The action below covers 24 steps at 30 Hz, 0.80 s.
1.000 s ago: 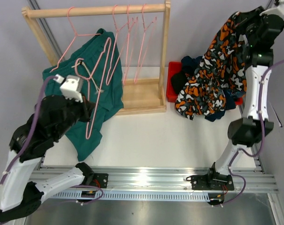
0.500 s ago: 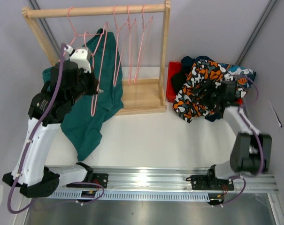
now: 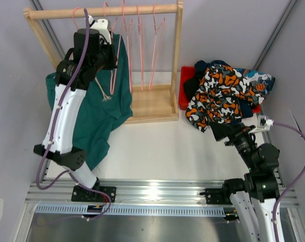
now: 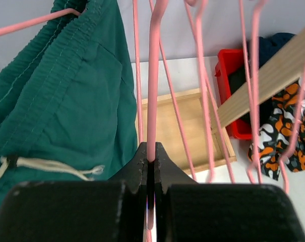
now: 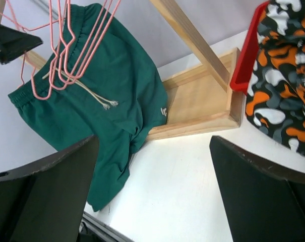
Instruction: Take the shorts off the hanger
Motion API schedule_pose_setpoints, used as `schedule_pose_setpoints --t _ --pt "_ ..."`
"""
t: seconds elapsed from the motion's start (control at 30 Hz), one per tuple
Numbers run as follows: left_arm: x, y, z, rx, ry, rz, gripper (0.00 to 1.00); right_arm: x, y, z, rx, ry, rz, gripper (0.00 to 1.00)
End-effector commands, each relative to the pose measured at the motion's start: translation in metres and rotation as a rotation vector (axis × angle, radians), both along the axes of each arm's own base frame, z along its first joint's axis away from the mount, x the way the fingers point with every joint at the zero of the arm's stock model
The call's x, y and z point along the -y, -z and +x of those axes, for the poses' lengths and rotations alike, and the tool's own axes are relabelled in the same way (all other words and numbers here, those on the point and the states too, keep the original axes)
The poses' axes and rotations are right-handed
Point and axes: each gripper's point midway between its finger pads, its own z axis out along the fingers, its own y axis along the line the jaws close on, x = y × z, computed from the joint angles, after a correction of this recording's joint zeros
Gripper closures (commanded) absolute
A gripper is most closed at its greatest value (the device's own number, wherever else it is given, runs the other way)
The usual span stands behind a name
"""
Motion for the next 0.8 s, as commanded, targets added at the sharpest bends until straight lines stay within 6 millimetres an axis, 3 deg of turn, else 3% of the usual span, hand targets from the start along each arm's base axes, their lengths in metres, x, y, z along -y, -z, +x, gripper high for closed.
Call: schedule_pose_setpoints --t 0.0,0.2,0.33,0.37,0.43,0.47,0.53,0.6,0.63,0.7,0.73,0.77 --pt "-0.003 -0.017 0.018 0.045 -0.006 -0.058 1.0 0.004 0.044 -0.02 -0.161 0.02 0.022 0.01" --pt "-0.005 -0.008 0.053 0.052 -0.02 -0.045 0.93 0.003 0.047 -0.051 -0.159 -0.005 0.053 0.01" --pt "-0.006 0.001 0.049 0.02 -0.023 -0.042 0.89 0.005 0.05 -0.053 -0.166 0.005 0.042 0.01" --pt "-0.007 0.008 0.048 0.003 -0.021 -0.034 0.8 0.005 0.049 -0.053 -0.163 0.003 0.043 0.01" --pt "-0.011 0.002 0.038 0.018 -0.023 -0.031 0.67 0.005 0.047 -0.053 -0.159 0.003 0.046 0.0" --pt "-0.013 0.001 0.034 0.019 -0.024 -0.032 0.55 0.005 0.045 -0.052 -0.154 0.001 0.048 0.0" --pt "-0.017 -0.01 0.017 0.036 -0.019 -0.041 0.46 0.005 0.045 -0.052 -0.154 0.001 0.045 0.01" --pt "-0.022 -0.021 0.001 0.057 -0.019 -0.049 0.41 0.004 0.046 -0.053 -0.16 0.0 0.044 0.01" --pt "-0.03 -0.04 -0.017 0.106 -0.029 -0.057 0.37 0.004 0.047 -0.053 -0.161 -0.001 0.043 0.01" --pt "-0.04 -0.046 -0.03 0.131 -0.053 -0.046 0.31 0.004 0.048 -0.054 -0.168 -0.005 0.048 0.0" --pt "-0.055 -0.062 -0.047 0.181 -0.105 -0.043 0.28 0.003 0.049 -0.054 -0.171 -0.007 0.047 0.0" --pt "-0.063 -0.055 -0.05 0.172 -0.133 -0.024 0.26 0.002 0.049 -0.055 -0.172 -0.015 0.047 0.0"
